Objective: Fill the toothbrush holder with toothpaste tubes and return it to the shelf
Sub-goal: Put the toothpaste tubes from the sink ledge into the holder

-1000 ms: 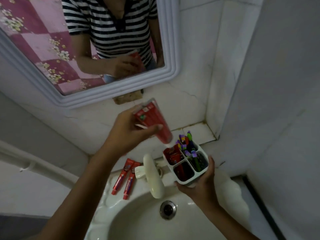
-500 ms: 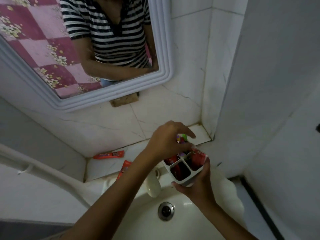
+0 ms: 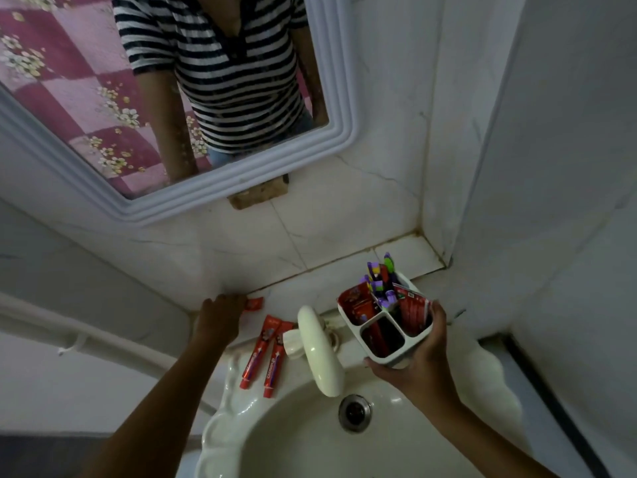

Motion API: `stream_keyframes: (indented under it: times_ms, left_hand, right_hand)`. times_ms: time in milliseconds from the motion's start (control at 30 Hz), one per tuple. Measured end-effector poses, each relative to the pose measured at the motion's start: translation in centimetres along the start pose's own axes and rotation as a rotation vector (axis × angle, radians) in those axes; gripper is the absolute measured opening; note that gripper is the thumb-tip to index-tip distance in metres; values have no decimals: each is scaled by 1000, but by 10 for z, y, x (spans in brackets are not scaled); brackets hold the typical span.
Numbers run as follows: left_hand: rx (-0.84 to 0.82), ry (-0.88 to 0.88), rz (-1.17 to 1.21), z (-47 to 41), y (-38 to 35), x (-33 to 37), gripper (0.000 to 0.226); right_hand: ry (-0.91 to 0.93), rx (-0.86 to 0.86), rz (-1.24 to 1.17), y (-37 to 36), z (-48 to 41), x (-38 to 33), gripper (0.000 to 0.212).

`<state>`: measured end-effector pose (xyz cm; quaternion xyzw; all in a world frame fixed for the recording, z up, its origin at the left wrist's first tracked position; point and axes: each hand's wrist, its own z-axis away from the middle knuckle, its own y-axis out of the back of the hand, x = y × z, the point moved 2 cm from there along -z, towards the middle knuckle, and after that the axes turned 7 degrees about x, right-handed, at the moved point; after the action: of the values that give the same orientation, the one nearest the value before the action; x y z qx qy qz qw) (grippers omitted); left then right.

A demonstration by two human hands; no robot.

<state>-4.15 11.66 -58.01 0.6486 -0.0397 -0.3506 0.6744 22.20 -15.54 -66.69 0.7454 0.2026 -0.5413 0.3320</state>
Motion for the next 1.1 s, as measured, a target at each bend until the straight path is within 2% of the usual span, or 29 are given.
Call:
stream_keyframes:
  times_ms: [100, 200, 300, 400, 467, 567, 667, 767, 967, 1033, 1100]
  left_hand:
    - [149, -114, -70, -10, -8, -12, 37]
    - [119, -150, 9, -24, 12, -11, 32]
    - [237, -67, 352, -20, 57, 5, 27]
    - [437, 34, 878, -1, 122, 17, 24]
    - [520, -67, 1164, 18, 172, 30, 27]
    - [419, -270, 1332, 38, 229, 54, 30]
    - [250, -438, 1270, 48, 251, 87, 29]
    - [206, -529, 1100, 49, 248, 120, 28]
    - [284, -530, 658, 39, 224, 157, 29]
    - [330, -558, 614, 38, 219, 159, 34]
    - [356, -541, 670, 36, 220, 152, 39]
  right_hand:
    - [14, 11, -27, -10, 0, -7, 151]
    - [29, 31, -50, -20, -4, -12, 149]
    - [34, 29, -50, -22, -6, -11, 148]
    - [22, 13, -51, -19, -9, -6, 146]
    - [-3, -5, -53, -20, -9, -5, 146]
    - [-60, -17, -31, -24, -5, -3, 148]
    - [-106, -26, -19, -24, -1, 0, 152]
    - [-84, -26, 10, -21, -1, -2, 152]
    - [-80, -18, 4, -22, -5, -10, 153]
    - [-94, -6, -13, -20, -6, -9, 151]
    - [-93, 4, -24, -16, -7, -11, 150]
